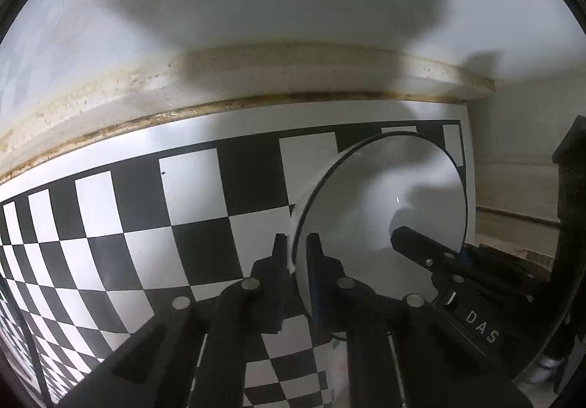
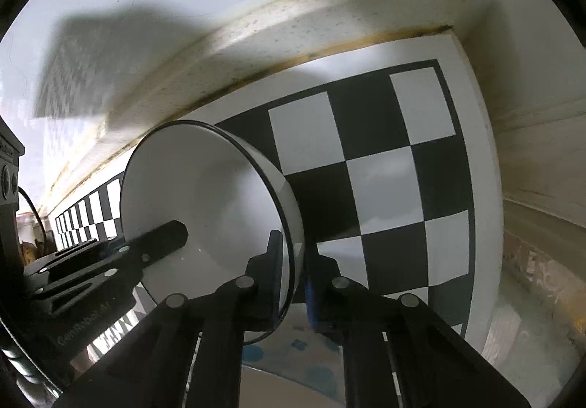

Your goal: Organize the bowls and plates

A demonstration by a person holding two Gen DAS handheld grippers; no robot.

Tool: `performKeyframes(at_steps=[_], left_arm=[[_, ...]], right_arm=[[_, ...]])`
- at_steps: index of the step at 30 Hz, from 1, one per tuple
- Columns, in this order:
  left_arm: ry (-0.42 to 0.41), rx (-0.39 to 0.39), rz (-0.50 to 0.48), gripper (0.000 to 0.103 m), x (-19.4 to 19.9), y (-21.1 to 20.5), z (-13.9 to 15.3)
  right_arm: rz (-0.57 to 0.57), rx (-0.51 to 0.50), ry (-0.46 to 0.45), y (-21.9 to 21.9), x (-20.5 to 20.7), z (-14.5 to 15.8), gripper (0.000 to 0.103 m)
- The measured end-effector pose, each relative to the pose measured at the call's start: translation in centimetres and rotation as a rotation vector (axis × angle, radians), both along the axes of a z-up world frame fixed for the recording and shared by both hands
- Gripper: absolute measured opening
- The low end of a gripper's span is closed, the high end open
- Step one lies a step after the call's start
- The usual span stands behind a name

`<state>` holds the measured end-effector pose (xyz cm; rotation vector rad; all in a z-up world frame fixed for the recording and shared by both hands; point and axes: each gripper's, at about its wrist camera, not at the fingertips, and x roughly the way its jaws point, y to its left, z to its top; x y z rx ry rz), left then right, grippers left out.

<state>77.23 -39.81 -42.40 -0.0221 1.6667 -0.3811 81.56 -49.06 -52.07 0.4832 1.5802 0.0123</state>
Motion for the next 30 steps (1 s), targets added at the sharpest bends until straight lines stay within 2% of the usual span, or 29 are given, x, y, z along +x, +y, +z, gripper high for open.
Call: performKeyframes(at_steps=[7, 12, 21, 30], left_arm=[[-0.031, 0.008, -0.016, 0.008, -0.6, -0.4, 1.1], [-0.070, 0.012, -0.029, 0.008, -0.8, -0.2, 3.0], [-0.124, -0.011, -0.037, 0.008, -1.5, 1.2, 7.8], [-0.165, -0.041, -0.054, 0.008, -5.2, 4.0, 11.6]], right_arm=[[0.007, -0.005, -0.009, 0.6, -0.6, 0.1, 0.011], [0.008, -0.014, -0.028, 1.1, -0.3, 0.5, 0.011], [0.015, -0.009, -0.072, 2.0, -1.4, 3.3, 0.010], [0.014, -0.008, -0.121, 4.5, -4.9, 6.9, 0.010]])
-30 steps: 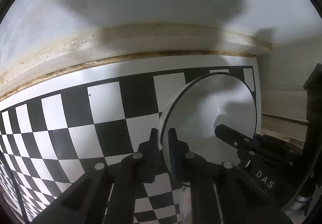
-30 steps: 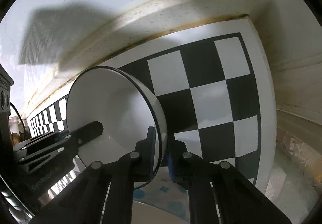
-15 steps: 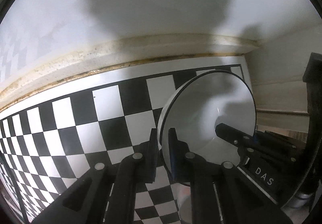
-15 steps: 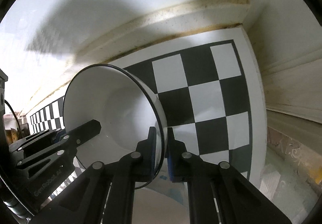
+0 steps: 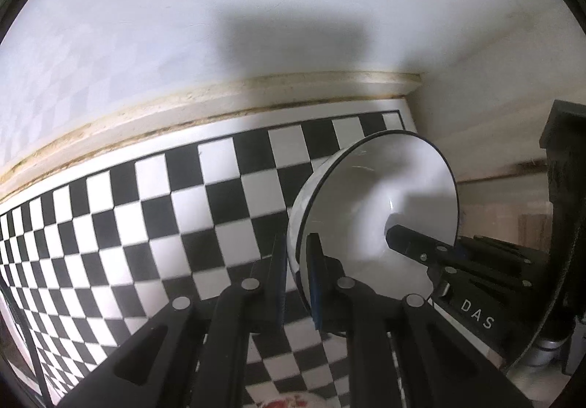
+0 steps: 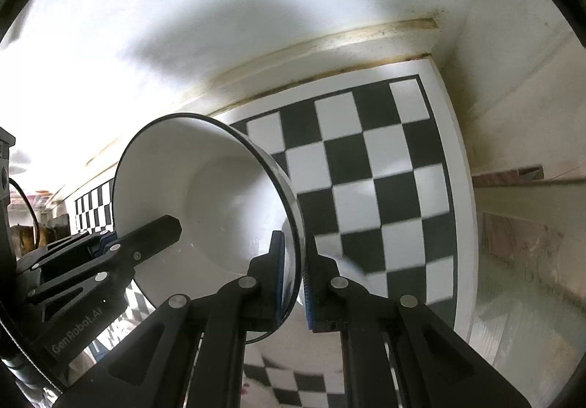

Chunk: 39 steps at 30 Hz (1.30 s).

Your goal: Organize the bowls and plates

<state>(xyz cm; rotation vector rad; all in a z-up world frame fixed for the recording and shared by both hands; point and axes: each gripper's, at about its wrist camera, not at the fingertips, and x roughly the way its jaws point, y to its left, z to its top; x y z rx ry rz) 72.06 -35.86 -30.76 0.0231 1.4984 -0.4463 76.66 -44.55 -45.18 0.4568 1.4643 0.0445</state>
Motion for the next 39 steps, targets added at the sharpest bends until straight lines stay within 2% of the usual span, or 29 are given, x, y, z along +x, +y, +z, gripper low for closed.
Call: performKeyframes(at_steps=[10, 20, 25, 30, 39], left_arm=[[-0.027, -0.008, -0.044, 0.009, -8.0, 3.3, 3.0], [-0.016, -0.006, -0.085, 0.009, -15.7, 7.2, 3.3], [0.006, 0.014, -0.123, 0.009, -19.3, 8.4, 2.2], [0.053, 0.042, -0.156, 0.009, -22.1, 8.9, -0.1], [0.094, 0.099, -0.192, 0.009, -23.4, 7.8, -3.4]], right_arm=[[-0.003, -0.009, -0.022, 4.1, -6.4, 3.0, 0.010], [-0.019, 0.007, -0.024, 7.9, -14.4, 3.9, 0.010], [-0.028, 0.008, -0.008, 9.9, -18.7, 3.2, 0.011], [-0.036, 0.022, 0.041, 11.0, -21.7, 1.3, 0.011], [-0.054, 0.024, 0.111, 11.4, -24.0, -2.1, 0.011]])
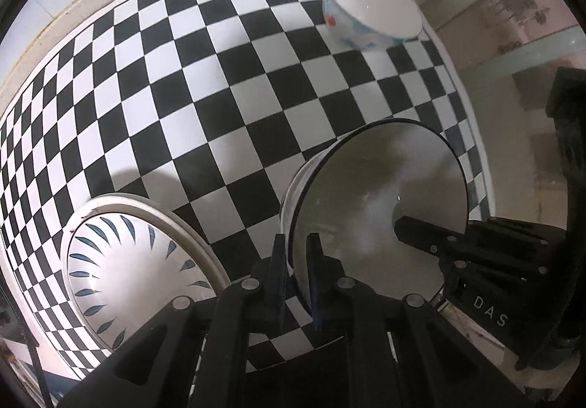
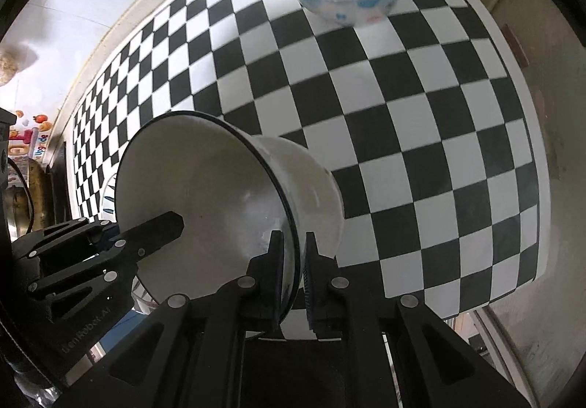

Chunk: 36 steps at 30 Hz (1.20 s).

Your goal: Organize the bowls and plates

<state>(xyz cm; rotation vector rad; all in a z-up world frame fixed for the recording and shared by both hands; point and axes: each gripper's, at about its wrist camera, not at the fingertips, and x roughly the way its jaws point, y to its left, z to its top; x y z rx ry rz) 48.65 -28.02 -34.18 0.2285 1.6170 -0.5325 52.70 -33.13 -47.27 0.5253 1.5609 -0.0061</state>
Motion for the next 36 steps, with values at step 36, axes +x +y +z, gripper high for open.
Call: performKeyframes(at_steps=[36], left_arm=[[0.008, 0.092, 0.013, 0.012, -0.3, -1.1, -5.9]], right_arm=[[0.001, 0.023, 0.108, -1.6, 0.4, -1.3, 0.021]])
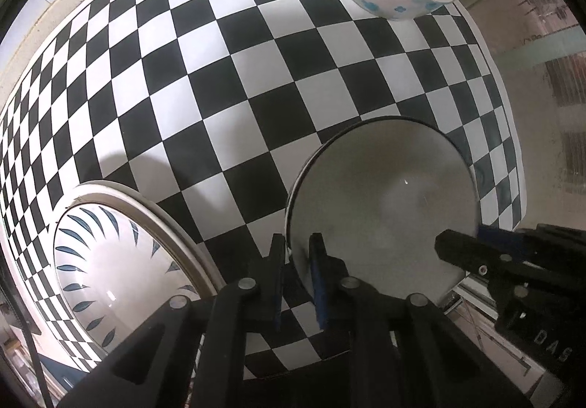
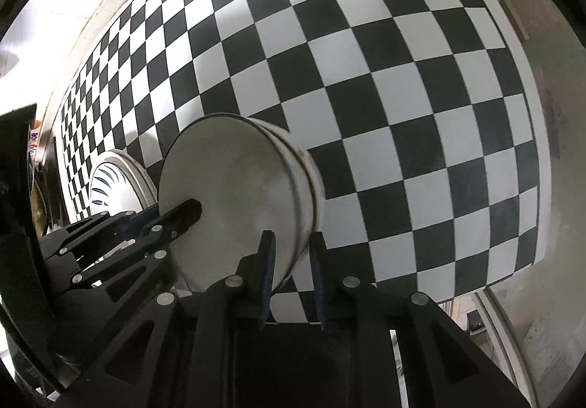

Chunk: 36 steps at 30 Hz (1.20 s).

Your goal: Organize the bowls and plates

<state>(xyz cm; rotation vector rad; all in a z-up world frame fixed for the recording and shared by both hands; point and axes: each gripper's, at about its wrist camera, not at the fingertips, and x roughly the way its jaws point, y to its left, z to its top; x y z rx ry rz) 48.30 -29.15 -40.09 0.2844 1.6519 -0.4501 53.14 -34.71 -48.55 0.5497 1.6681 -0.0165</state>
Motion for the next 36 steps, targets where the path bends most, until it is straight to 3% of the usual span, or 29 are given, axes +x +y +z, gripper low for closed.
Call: performKeyframes(at_steps=[7, 13, 14, 16, 18, 20, 29, 36], left_arm=[[-0.012, -0.018, 0.026, 0.012, -0.2, 0.7, 1.3], [-0.088, -0.079, 0.076, 0.012, 1.2, 1.2, 6.0], [-0.102, -0.090, 0.085, 0.016, 1.7, 1.2, 6.6], [-0.134, -0.113, 0.102, 0.023, 3.2, 0.5, 8.1], [-0.152, -0.117, 0.110, 0.024, 4.9, -0.4, 8.8], [-0.153, -0.116, 0.116, 0.024, 6.7, -1.2, 8.6], [-0.118, -0.075, 0.124, 0.024, 15.3, -6.5, 5.3], [-0.008, -0.097, 0.118, 0.023, 19.2, -10.3, 1.7]], right_arm=[[0.005, 0.014, -0.028, -0.4, -0.2, 0.5, 0.021], [-0.019, 0.022, -0.083, -2.1, 0.0, 2.6, 0.021], [-0.027, 0.017, -0.096, -2.7, 0.1, 3.1, 0.021], [-0.046, 0.016, -0.116, -4.0, 0.6, 3.9, 0.026], [-0.077, 0.014, -0.137, -5.8, 1.3, 4.4, 0.042], [-0.108, 0.009, -0.155, -7.7, 2.2, 4.6, 0.049], [-0.207, -0.001, -0.189, -14.3, 7.9, 3.7, 0.049], [-0.178, -0.023, -0.159, -15.2, 12.2, 1.4, 0.049]])
